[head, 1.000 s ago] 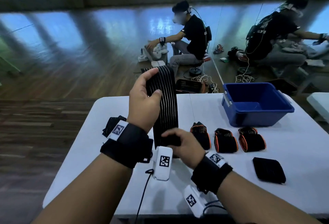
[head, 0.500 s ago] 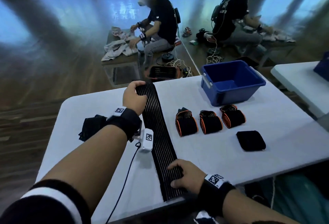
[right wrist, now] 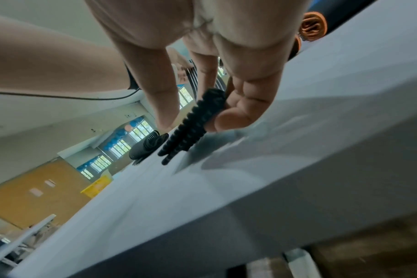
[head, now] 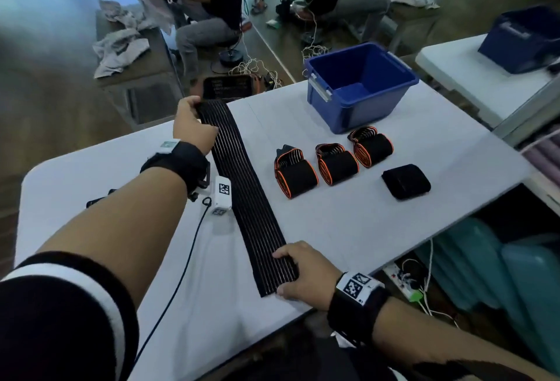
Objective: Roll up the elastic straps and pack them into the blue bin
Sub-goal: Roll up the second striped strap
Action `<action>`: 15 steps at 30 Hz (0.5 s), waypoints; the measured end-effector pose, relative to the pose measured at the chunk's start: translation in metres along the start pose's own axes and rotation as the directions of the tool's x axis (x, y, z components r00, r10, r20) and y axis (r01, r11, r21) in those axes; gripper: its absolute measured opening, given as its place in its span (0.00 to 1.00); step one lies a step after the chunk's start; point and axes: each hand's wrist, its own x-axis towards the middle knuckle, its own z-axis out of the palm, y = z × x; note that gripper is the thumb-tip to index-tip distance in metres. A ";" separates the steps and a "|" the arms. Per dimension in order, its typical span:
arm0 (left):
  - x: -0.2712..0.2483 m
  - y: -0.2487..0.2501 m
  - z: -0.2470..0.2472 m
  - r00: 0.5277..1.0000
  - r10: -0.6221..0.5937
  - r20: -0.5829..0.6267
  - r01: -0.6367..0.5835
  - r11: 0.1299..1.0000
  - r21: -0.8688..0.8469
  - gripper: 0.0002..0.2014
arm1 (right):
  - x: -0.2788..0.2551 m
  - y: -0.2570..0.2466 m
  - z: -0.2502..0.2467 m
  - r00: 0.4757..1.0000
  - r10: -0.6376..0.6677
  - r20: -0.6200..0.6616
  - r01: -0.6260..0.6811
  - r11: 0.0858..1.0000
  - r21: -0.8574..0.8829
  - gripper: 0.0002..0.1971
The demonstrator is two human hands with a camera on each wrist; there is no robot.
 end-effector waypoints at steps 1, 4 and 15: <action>0.003 -0.004 -0.001 0.999 -0.033 0.029 0.032 0.998 0.047 0.31 | 0.000 -0.001 -0.001 1.000 -0.011 -0.003 0.011 0.999 -0.038 0.31; 0.004 -0.022 -0.010 0.982 -0.165 0.090 0.137 0.957 0.258 0.33 | -0.004 0.001 -0.006 1.000 -0.020 -0.010 0.018 0.992 -0.128 0.30; -0.179 -0.050 -0.025 0.876 -0.008 0.483 -0.209 0.895 0.393 0.07 | -0.004 0.009 -0.027 0.993 -0.097 0.067 0.113 0.946 -0.305 0.30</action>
